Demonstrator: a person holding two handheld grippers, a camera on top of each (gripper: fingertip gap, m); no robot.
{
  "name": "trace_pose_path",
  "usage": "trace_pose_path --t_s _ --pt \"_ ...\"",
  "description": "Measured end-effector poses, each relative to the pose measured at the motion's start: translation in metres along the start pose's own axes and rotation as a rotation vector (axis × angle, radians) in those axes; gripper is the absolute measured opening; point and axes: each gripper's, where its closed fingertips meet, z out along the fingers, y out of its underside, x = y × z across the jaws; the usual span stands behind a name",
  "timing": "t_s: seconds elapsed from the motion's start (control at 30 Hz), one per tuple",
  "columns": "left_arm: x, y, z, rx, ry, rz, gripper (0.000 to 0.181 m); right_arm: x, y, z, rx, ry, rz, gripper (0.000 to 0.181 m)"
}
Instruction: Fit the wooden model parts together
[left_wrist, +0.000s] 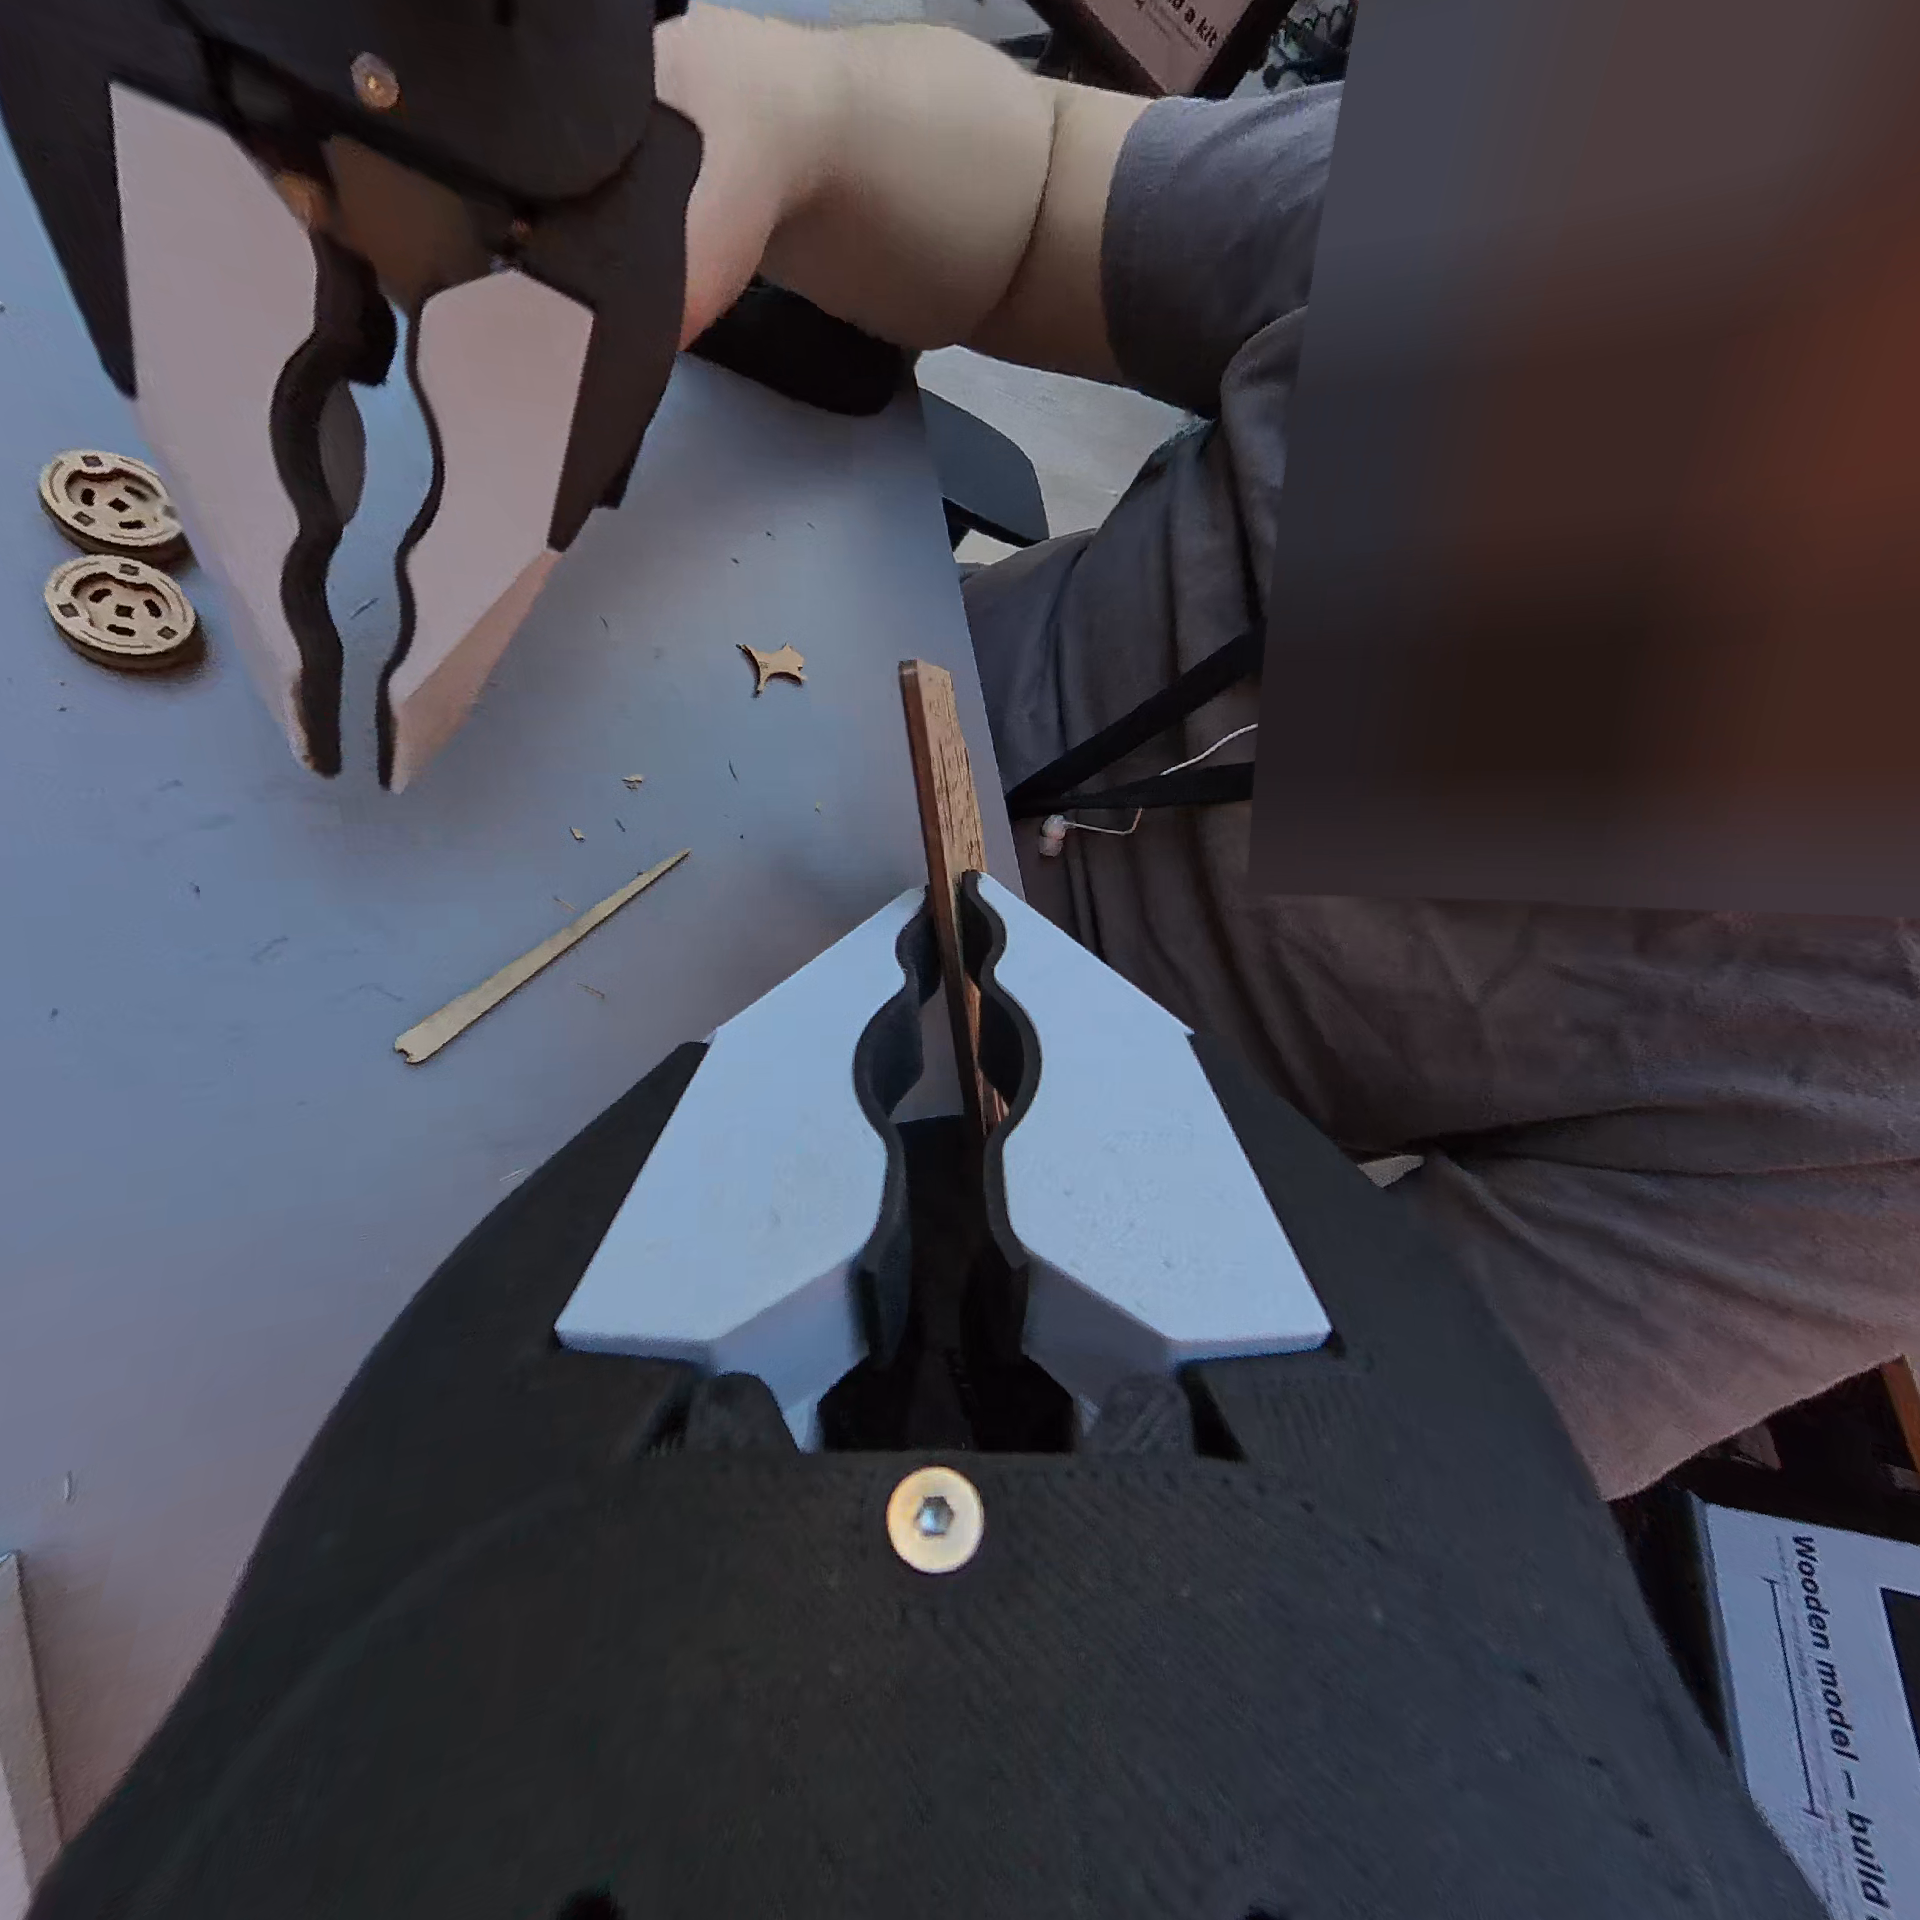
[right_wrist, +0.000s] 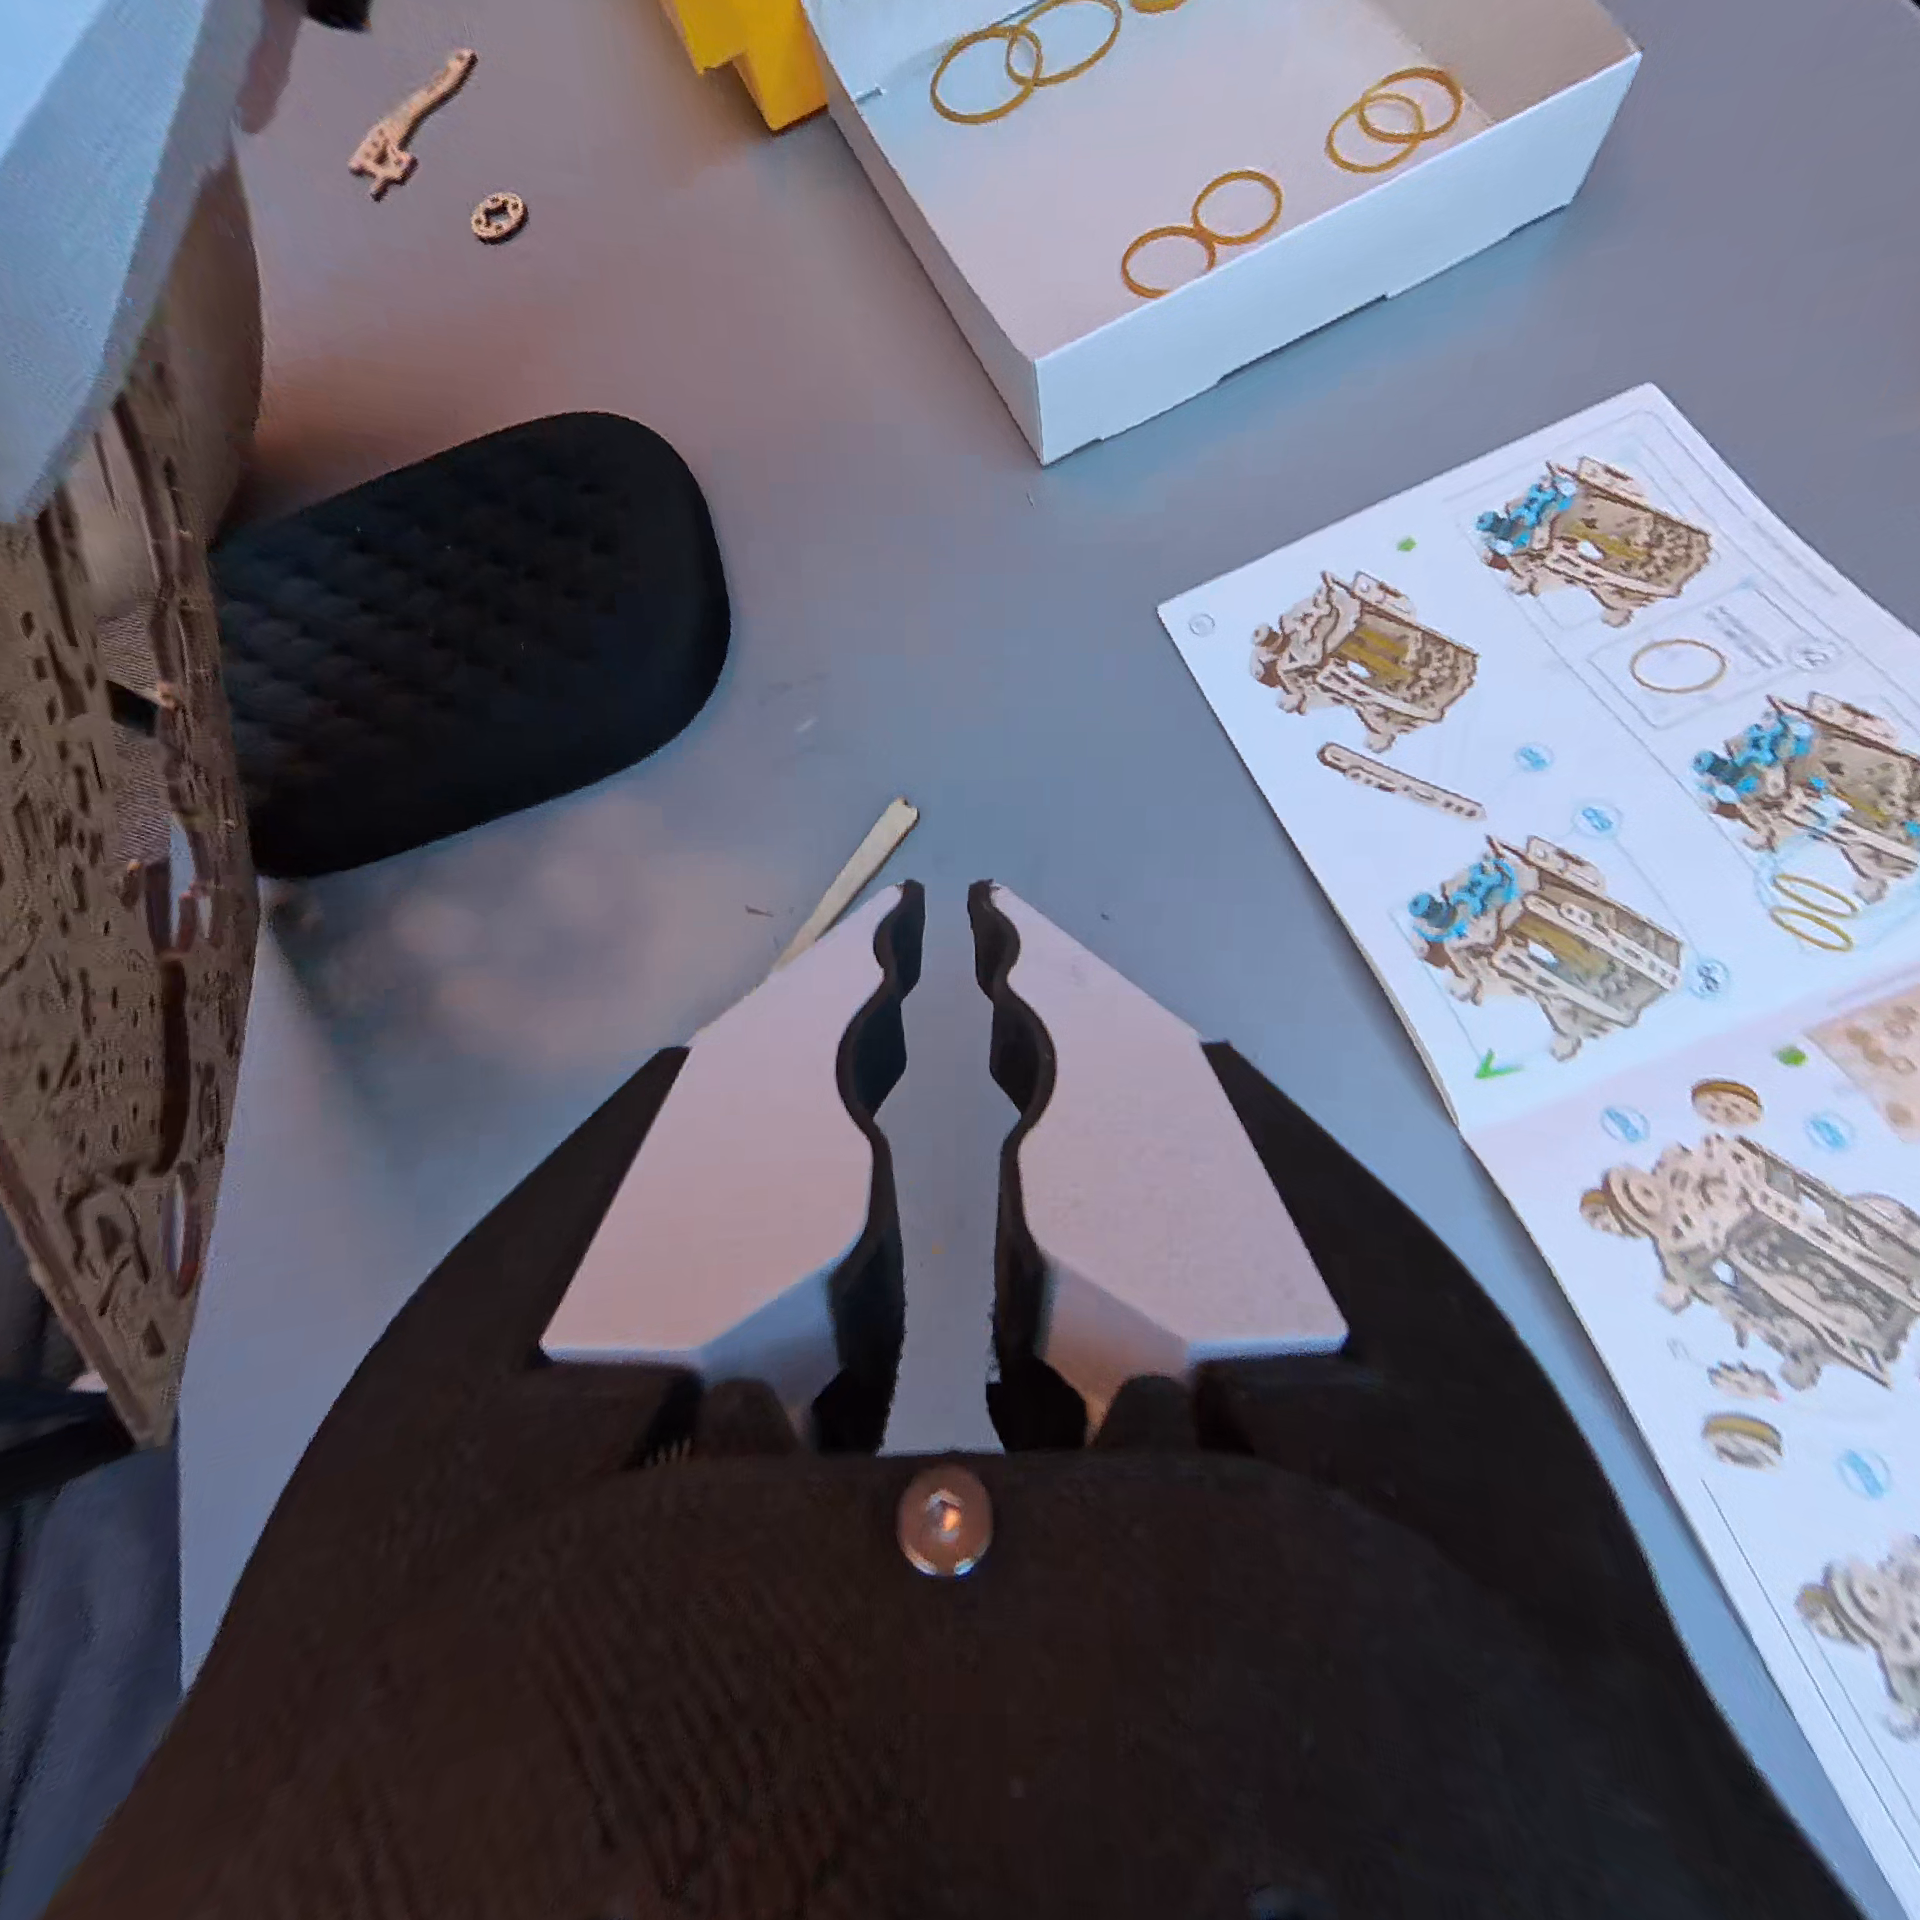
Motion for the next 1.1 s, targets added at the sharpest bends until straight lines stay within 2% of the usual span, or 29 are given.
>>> trace_pose_path --t_s 0.03,0.13,0.2,0.4,0.43,0.5,0.63,0.7,0.77,0.9,1.0,1.1 --pt "0.001 -0.001 -0.002 0.003 -0.014 0.006 0.001 -0.003 -0.004 0.006 0.010 -0.027 0.023 0.008" --pt "0.002 -0.001 -0.003 0.000 -0.032 0.012 0.001 -0.016 -0.007 0.030 -0.016 -0.119 0.118 0.010" --pt "0.000 -0.002 -0.003 -0.005 -0.037 0.003 0.001 -0.020 -0.002 0.046 -0.077 -0.116 0.137 0.017" --pt "-0.010 0.001 -0.004 -0.002 -0.039 -0.038 0.001 -0.023 0.022 0.064 -0.264 0.062 0.032 0.028" --pt "-0.011 0.001 -0.004 -0.001 -0.035 -0.040 0.001 -0.023 0.021 0.065 -0.264 0.085 0.013 0.026" --pt "-0.013 0.000 -0.004 0.001 -0.026 -0.051 0.001 -0.017 0.023 0.065 -0.292 0.139 -0.048 0.010" --pt "-0.019 0.000 0.000 0.005 -0.012 -0.076 0.001 -0.014 0.024 0.063 -0.237 0.070 0.003 0.007" --pt "-0.023 -0.001 0.002 0.013 0.002 -0.098 0.001 -0.006 0.023 0.052 -0.166 0.039 0.075 0.007" --pt "-0.031 -0.002 0.007 0.019 0.018 -0.133 0.001 0.000 0.011 0.028 -0.043 0.003 0.131 0.007" --pt "-0.054 0.002 0.018 0.023 0.069 -0.231 0.002 0.007 -0.033 -0.046 0.315 -0.043 0.143 0.007" --pt "-0.070 0.006 0.027 0.032 0.120 -0.298 0.002 -0.017 -0.068 -0.098 0.627 -0.229 0.147 0.007" --pt "-0.078 0.010 0.036 0.025 0.166 -0.337 0.002 -0.044 -0.088 -0.116 0.810 -0.420 0.113 0.006"
